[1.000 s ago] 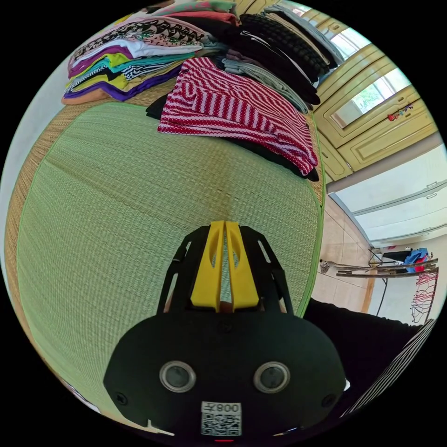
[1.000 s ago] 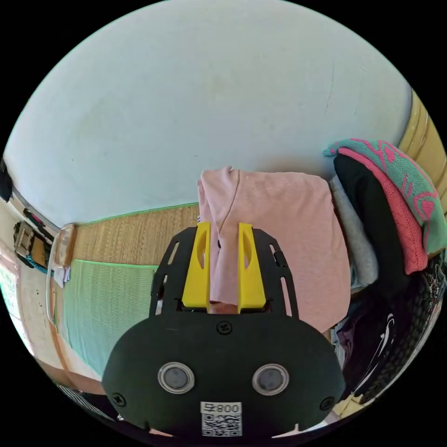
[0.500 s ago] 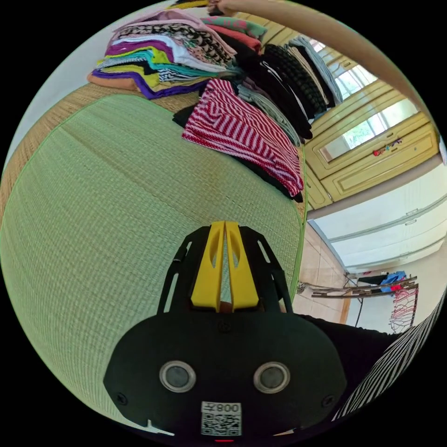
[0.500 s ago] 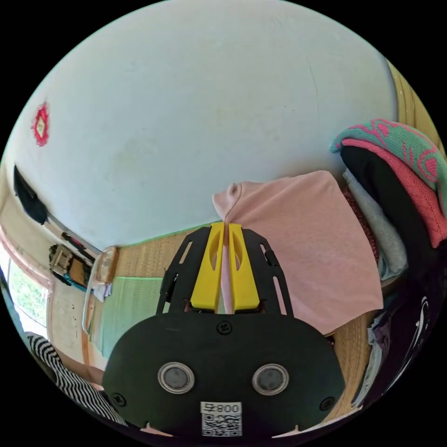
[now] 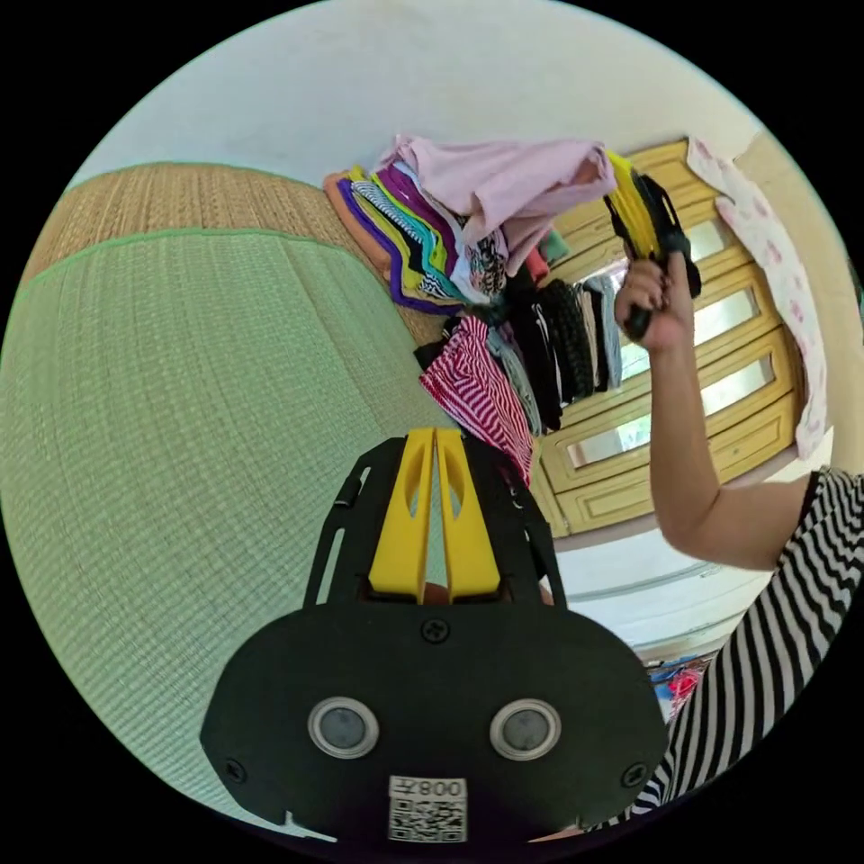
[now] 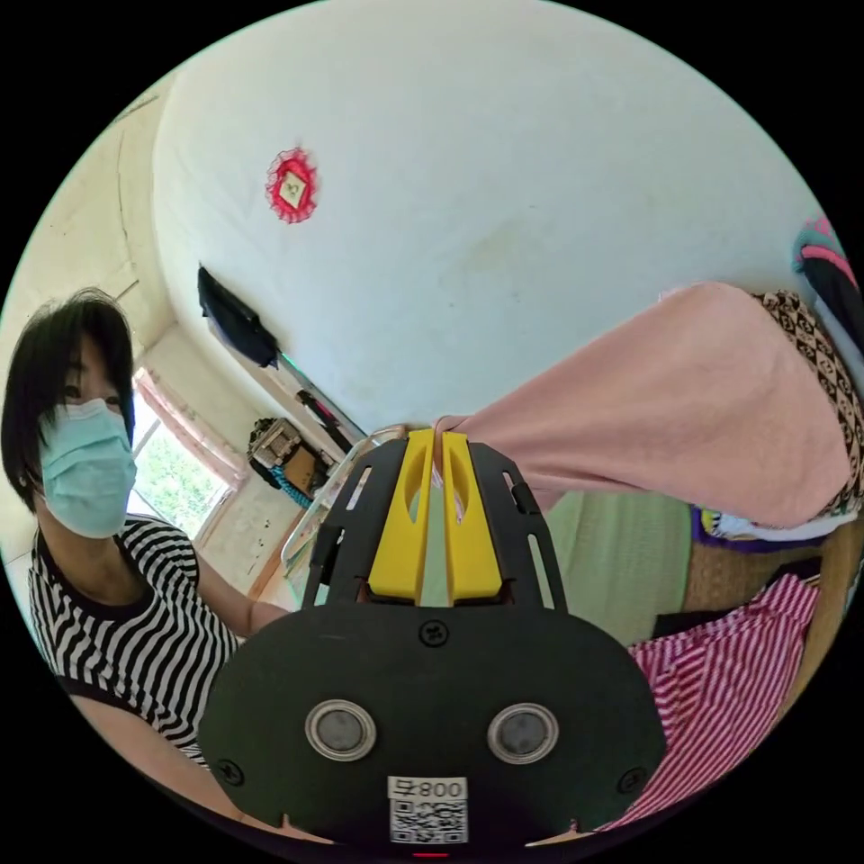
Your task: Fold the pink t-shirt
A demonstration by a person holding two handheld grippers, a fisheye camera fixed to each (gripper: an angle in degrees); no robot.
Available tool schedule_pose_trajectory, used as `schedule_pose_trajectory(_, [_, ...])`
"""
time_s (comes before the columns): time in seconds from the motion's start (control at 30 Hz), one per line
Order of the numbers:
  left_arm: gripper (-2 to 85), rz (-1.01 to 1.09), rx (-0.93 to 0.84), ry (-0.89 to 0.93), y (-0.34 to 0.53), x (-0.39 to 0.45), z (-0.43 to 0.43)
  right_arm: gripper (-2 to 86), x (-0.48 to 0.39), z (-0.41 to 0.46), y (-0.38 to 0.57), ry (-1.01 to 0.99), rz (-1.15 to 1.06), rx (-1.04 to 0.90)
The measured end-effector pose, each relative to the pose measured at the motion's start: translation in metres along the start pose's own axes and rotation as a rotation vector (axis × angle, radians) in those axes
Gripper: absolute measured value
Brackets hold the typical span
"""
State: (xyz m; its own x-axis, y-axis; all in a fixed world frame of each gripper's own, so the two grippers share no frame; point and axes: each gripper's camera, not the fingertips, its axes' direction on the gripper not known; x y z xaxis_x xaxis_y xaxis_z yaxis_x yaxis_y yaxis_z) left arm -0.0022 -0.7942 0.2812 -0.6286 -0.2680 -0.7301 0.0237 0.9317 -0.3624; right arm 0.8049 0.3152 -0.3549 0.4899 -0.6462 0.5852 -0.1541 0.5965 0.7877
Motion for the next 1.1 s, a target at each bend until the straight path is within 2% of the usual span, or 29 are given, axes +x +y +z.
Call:
schedule_pose_trajectory(0.1, [2.2, -0.083, 0.066, 0.155, 0.028, -0.017, -0.050, 1.0, -0.013, 0.012, 0.036, -0.078, -0.019, 0.006])
schedule_pose_trajectory(0.17, [4.9, -0.118, 0.144, 0.353, 0.054, -0.027, -0.090, 1.0, -0.025, 0.023, 0.063, -0.091, -0.038, 0.003])
schedule_pose_trajectory(0.23, [7.7, -0.148, 0.196, 0.461, 0.078, -0.031, -0.120, 1.0, -0.034, 0.033, 0.082, -0.106, -0.045, -0.018])
schedule_pose_trajectory(0.33, [9.5, -0.149, 0.296, 0.539, 0.123, -0.023, -0.177, 1.1, -0.053, 0.058, 0.115, -0.115, -0.033, -0.080])
schedule_pose_trajectory(0.57, [11.8, -0.161, 0.359, 0.565, 0.234, 0.011, -0.295, 1.1, -0.097, 0.122, 0.207, -0.214, 0.018, -0.282])
schedule_pose_trajectory(0.67, [11.9, -0.178, 0.371, 0.540, 0.280, 0.023, -0.333, 1.1, -0.109, 0.138, 0.244, -0.268, 0.045, -0.311])
schedule_pose_trajectory(0.9, [11.6, -0.213, 0.376, 0.477, 0.366, 0.046, -0.383, 1.2, -0.130, 0.151, 0.306, -0.287, 0.045, -0.338])
schedule_pose_trajectory(1.1, [12.3, -0.161, 0.367, 0.433, 0.412, 0.081, -0.404, 1.2, -0.136, 0.138, 0.347, -0.234, 0.035, -0.285])
